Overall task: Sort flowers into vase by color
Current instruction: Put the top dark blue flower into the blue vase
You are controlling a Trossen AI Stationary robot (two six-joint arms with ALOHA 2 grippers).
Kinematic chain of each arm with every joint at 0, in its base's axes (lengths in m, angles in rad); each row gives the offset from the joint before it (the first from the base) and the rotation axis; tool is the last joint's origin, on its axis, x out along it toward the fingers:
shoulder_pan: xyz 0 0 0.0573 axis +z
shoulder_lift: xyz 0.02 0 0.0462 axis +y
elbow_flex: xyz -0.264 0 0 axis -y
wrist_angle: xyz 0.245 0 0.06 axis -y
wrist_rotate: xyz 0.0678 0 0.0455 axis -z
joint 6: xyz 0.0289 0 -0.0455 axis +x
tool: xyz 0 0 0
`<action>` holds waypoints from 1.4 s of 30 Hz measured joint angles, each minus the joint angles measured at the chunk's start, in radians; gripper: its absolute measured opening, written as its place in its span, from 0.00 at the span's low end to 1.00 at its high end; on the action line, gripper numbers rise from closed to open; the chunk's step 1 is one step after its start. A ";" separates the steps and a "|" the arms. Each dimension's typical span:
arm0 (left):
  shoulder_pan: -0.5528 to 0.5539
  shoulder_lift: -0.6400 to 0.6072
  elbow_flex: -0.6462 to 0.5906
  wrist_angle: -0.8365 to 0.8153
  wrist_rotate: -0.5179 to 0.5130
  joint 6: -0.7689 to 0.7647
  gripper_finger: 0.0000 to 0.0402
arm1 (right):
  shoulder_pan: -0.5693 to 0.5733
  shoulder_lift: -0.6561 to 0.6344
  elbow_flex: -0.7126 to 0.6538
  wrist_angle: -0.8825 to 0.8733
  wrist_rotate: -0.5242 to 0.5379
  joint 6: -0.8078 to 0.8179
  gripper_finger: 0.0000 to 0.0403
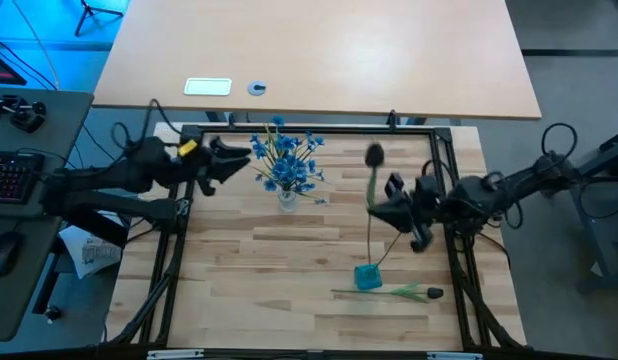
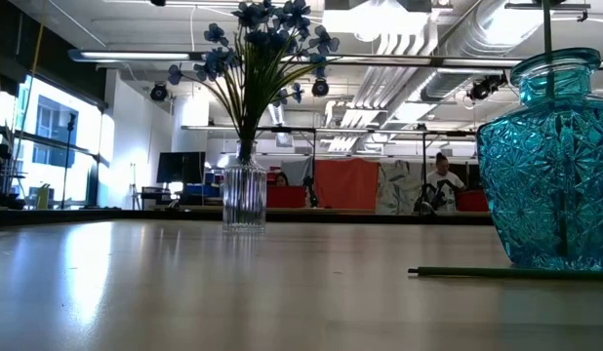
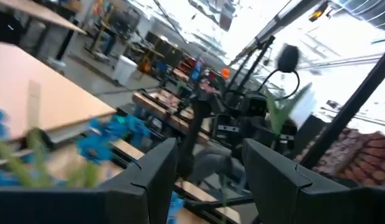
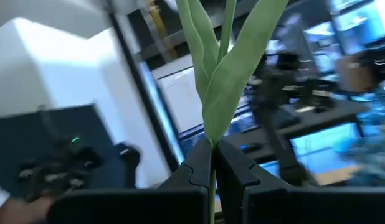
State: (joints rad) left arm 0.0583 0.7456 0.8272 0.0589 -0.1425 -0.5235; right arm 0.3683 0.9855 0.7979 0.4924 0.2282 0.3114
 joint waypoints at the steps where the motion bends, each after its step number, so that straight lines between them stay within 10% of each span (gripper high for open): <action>1: -0.012 0.018 0.000 0.012 -0.001 -0.015 0.43 | 0.033 0.000 0.000 0.001 0.005 -0.022 0.00; 12: -0.145 0.205 0.000 0.131 -0.078 -0.052 0.43 | 0.335 0.025 -0.125 0.087 0.375 -0.072 0.00; 24: -0.153 0.242 0.000 0.229 -0.082 -0.051 0.43 | 0.332 0.179 -0.193 0.283 0.579 -0.345 0.00; 42: -0.153 0.242 0.000 0.227 -0.100 -0.049 0.43 | 0.377 0.119 -0.093 0.309 0.278 -0.419 0.00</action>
State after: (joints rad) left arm -0.0944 0.9874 0.8276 0.2859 -0.2424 -0.5724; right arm 0.7449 1.1041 0.7045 0.8010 0.5065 -0.1078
